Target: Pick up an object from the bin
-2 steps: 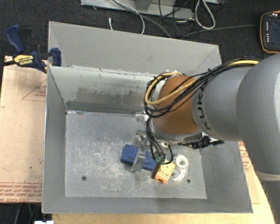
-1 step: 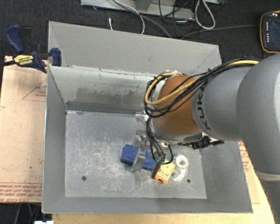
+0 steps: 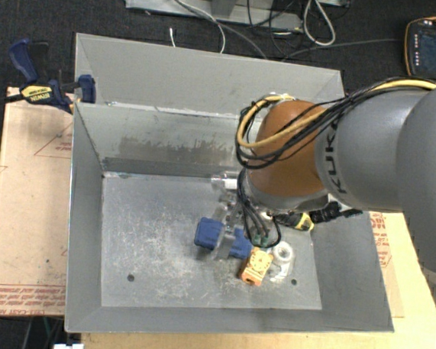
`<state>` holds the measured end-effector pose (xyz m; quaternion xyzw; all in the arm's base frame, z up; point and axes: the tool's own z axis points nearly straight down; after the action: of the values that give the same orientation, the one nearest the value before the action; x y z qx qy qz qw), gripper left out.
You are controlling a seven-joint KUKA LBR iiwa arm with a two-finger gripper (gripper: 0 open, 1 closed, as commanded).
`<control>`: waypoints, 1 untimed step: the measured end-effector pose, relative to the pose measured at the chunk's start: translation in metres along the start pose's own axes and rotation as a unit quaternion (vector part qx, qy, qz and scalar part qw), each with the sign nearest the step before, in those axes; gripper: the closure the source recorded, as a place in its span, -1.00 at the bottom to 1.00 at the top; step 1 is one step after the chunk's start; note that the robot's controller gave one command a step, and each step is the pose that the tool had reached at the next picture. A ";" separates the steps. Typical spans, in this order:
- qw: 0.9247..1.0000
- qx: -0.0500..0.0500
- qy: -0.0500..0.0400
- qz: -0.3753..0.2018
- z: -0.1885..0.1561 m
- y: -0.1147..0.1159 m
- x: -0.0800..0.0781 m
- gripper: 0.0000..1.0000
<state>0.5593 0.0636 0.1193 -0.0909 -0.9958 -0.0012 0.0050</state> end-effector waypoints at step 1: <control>1.000 -0.001 -0.003 -0.001 -0.037 0.001 -0.001 1.00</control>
Offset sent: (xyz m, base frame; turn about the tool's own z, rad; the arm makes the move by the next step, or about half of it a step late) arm 0.0016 0.0002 0.0376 -0.0006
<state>0.5612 0.0639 0.1561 -0.0904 -0.9959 -0.0018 0.0017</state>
